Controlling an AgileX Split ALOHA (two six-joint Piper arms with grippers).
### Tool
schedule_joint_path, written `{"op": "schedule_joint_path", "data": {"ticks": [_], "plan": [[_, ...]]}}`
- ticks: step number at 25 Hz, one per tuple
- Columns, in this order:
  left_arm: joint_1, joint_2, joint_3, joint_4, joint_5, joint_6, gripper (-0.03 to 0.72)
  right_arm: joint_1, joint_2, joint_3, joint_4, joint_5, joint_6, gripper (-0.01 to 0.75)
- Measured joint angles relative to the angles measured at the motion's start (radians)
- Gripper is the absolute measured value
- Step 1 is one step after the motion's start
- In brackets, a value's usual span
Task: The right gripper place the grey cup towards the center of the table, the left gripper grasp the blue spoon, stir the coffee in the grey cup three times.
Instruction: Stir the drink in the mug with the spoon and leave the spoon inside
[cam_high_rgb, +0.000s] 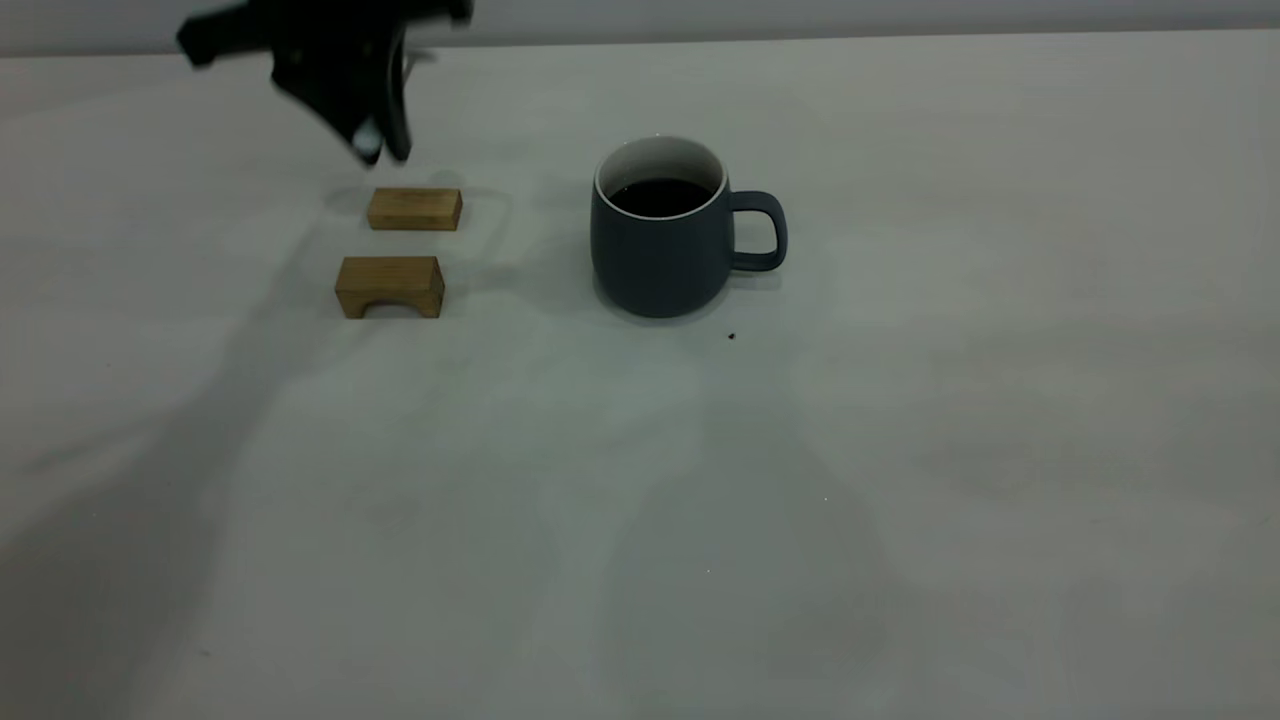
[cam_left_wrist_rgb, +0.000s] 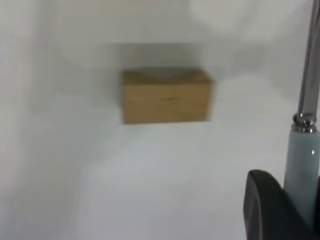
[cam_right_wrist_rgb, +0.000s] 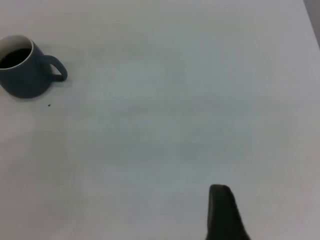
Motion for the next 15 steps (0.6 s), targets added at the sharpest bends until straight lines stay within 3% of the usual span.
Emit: {"op": "schedule_joint_path", "data": {"ticks": [3,12,15], "plan": [[0.0,-0.023,-0.024,-0.13,0.045,0.0,0.144,0.0,0.0,0.0,0.0,0.0,0.0,0.5],[0.001,-0.041,-0.03,-0.768,0.182,-0.09,0.143,0.0,0.0,0.0,0.0,0.0,0.0,0.5],[0.001,-0.041,-0.03,-0.898,0.198,-0.155,0.143,0.0,0.0,0.0,0.0,0.0,0.0,0.5]]}}
